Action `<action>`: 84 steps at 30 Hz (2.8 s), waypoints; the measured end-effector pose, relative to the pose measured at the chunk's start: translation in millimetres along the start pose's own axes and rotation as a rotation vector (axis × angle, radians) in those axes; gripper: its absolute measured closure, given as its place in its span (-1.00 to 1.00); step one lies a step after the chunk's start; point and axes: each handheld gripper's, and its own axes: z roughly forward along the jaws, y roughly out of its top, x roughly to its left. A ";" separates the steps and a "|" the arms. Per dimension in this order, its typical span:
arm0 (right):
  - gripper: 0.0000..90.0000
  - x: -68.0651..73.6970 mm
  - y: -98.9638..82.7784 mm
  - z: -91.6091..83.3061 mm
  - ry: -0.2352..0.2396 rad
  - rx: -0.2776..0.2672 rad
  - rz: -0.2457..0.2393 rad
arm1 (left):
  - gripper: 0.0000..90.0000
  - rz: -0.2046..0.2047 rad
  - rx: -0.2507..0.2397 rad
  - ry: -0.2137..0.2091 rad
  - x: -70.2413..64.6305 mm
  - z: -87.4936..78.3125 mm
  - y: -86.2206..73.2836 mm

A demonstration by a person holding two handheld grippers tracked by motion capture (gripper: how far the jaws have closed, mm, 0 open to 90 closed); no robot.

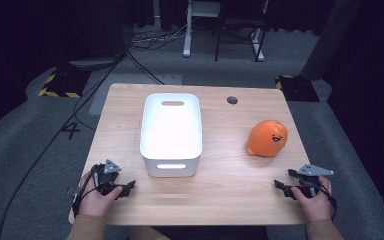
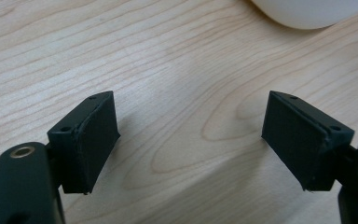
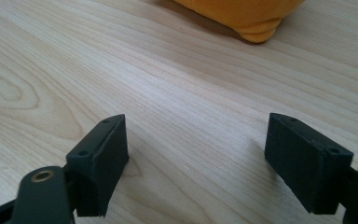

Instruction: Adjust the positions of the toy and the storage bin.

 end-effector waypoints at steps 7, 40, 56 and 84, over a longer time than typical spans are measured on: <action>-0.51 -2.3 -0.2 0.0 0.014 0.000 -0.019 | -0.51 0.000 -0.050 -0.097 -1.4 -25.7 11.2; -0.51 -2.1 -0.2 0.1 0.014 -0.001 -0.017 | -0.48 0.023 -0.326 -0.139 -6.2 -79.0 74.4; -0.51 -2.1 -0.2 0.1 0.014 -0.001 -0.016 | -0.50 0.004 -0.493 -0.138 -16.2 -63.1 100.8; -0.51 -2.1 -0.2 0.1 0.014 -0.001 -0.016 | -0.20 0.057 -0.397 -0.111 -29.5 -32.4 93.0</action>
